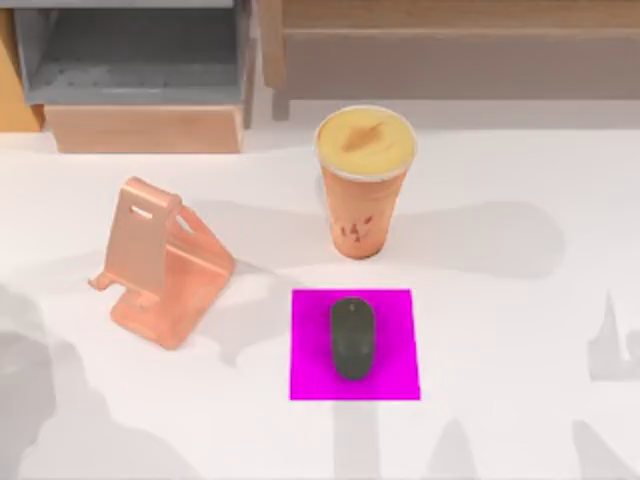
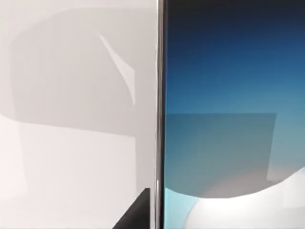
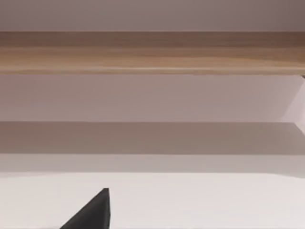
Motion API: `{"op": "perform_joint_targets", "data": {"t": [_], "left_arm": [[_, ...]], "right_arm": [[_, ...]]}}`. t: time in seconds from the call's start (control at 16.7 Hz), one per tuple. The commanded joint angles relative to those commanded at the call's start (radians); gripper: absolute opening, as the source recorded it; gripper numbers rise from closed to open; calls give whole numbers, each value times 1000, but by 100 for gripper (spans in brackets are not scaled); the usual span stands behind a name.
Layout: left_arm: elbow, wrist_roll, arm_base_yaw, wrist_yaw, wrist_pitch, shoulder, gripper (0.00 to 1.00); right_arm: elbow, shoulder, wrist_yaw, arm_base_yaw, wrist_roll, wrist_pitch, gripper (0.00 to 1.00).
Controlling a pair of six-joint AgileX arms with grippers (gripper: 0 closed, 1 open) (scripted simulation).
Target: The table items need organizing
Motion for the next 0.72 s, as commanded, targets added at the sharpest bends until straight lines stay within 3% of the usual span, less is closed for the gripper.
{"op": "perform_joint_targets", "data": {"t": [0.3, 0.72], "left_arm": [[-6, -8, -12, 6, 15, -8, 0], [-148, -211, -220, 104, 256, -272, 0]], "right_arm": [[0, 0, 0, 0, 0, 0, 100], [0, 0, 0, 0, 0, 0, 100]]}}
